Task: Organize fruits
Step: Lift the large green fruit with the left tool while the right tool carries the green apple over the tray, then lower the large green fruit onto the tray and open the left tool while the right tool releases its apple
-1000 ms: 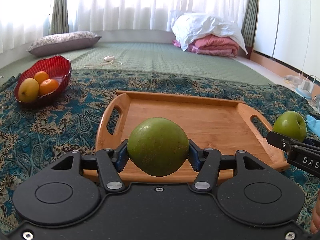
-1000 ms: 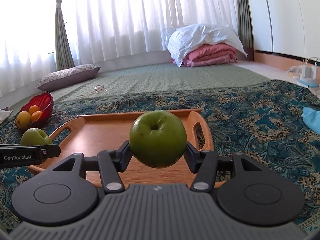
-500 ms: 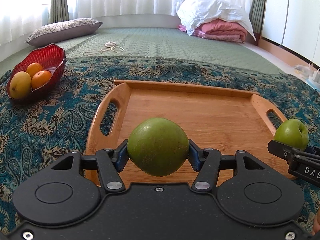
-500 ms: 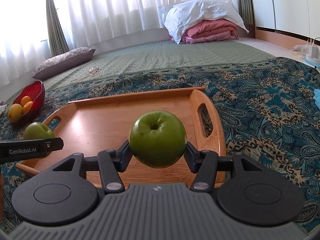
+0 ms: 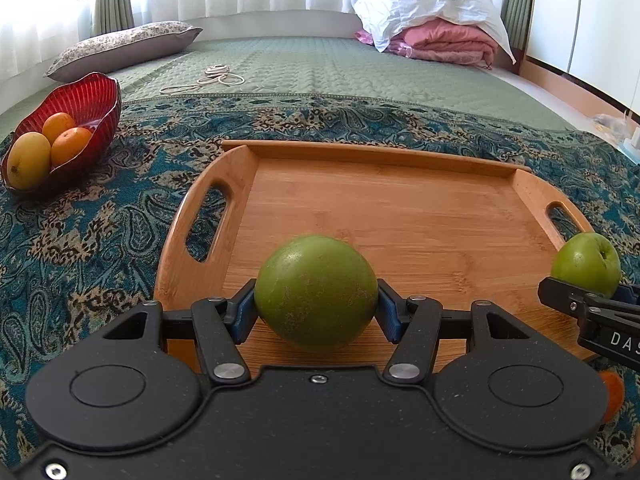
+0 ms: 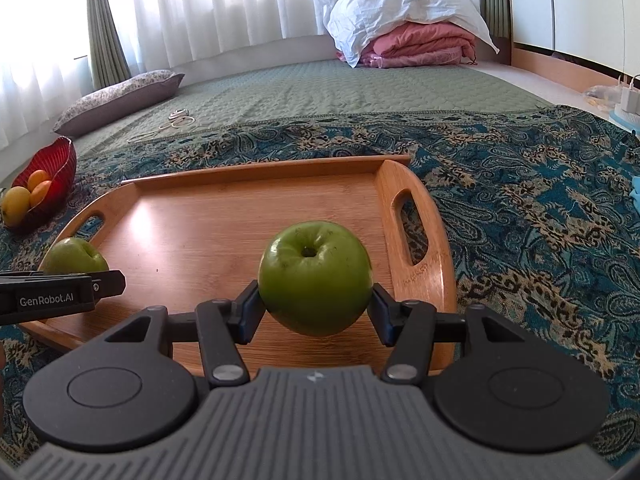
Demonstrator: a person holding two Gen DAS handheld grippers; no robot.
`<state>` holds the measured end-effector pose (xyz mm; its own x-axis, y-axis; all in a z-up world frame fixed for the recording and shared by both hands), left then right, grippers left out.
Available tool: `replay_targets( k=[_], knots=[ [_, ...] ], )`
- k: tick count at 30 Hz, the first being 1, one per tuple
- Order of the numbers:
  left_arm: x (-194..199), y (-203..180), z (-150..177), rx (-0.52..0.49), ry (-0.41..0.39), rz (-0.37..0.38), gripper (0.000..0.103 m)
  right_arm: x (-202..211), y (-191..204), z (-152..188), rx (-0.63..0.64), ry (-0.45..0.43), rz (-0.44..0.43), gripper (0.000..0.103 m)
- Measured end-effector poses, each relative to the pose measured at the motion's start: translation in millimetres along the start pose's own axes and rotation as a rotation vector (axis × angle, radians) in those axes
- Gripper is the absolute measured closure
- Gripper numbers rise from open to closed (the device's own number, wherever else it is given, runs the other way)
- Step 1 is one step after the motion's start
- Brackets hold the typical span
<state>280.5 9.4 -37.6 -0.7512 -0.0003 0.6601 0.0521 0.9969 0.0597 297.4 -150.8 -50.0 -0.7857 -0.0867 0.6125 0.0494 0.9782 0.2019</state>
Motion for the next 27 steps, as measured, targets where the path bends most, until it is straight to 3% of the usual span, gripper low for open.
replay_targets(
  k=[27],
  knots=[
    [-3.7,-3.6,4.2,-0.048,-0.013,-0.017,0.045,-5.2,0.9,3.9,-0.007,0.022,0.000,0.045]
  ],
)
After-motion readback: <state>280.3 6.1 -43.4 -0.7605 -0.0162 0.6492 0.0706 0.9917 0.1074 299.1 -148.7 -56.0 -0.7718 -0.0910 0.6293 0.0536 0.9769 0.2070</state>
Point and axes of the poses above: each gripper's, at about its wrist camera, not at the fingertips, and x roughly against the way its jaws point, y to its left, z to its underside, the point moved 10 cm from there along -x, roughly the way its jaws point, and after that the axes turned 7 degrees about -x, right-handed, at the moved point
